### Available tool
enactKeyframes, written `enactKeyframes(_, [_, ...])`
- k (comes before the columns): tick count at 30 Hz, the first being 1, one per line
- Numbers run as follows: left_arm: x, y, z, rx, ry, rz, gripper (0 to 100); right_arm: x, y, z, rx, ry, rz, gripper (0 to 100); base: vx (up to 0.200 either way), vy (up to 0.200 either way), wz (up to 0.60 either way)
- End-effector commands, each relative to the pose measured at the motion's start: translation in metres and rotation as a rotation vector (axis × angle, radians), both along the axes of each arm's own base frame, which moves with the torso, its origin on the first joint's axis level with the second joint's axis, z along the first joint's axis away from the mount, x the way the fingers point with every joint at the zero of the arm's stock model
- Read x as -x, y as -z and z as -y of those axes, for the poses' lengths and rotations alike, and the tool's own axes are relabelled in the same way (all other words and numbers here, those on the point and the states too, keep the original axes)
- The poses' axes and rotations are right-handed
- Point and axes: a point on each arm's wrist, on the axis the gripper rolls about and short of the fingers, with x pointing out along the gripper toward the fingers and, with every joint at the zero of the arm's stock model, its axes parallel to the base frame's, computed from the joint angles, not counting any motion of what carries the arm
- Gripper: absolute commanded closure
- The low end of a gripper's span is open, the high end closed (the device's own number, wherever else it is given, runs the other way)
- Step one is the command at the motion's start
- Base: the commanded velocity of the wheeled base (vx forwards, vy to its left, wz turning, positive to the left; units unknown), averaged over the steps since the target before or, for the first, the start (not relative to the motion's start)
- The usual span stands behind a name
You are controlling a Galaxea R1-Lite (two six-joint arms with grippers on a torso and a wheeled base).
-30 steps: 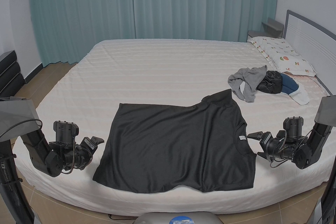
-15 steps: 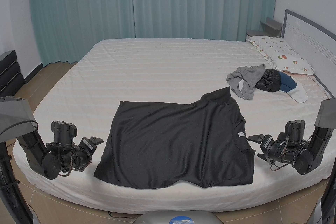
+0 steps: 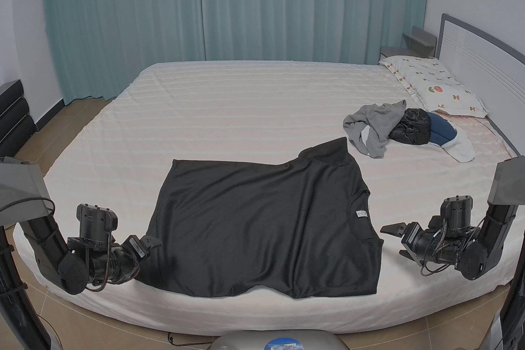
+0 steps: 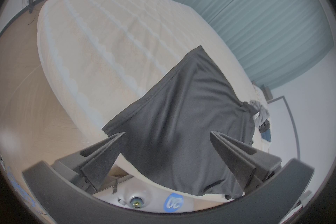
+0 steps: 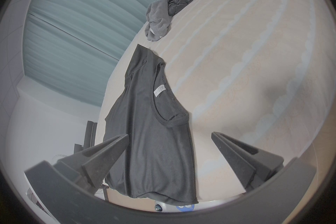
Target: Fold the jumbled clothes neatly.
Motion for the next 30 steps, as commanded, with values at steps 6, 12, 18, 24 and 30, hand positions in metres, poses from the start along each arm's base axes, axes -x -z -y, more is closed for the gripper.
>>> enactKeyframes(6, [0.013, 0.022, -0.006, -0.045, 0.000, -0.109, 0, 0.005, 0.013, -0.005, 0.025, -0.034, -0.050, 0, 0.000, 0.000, 0.00])
enactKeyframes(12, [0.006, 0.035, -0.011, -0.084, -0.031, -0.127, 0, 0.006, 0.018, -0.007, 0.039, -0.056, -0.043, 0, 0.000, 0.000, 0.00])
enactKeyframes(18, [0.003, 0.040, -0.013, -0.089, -0.040, -0.118, 0, 0.006, 0.021, -0.007, 0.042, -0.056, -0.042, 0, 0.000, 0.000, 0.00])
enactKeyframes(24, [0.006, 0.037, -0.014, -0.092, -0.044, -0.113, 0, 0.006, 0.022, -0.007, 0.043, -0.056, -0.045, 0, 0.000, 0.000, 0.00])
enactKeyframes(30, [0.011, 0.034, -0.015, -0.106, -0.031, -0.111, 0, 0.006, 0.022, -0.007, 0.044, -0.057, -0.045, 0, 0.000, 0.000, 0.00])
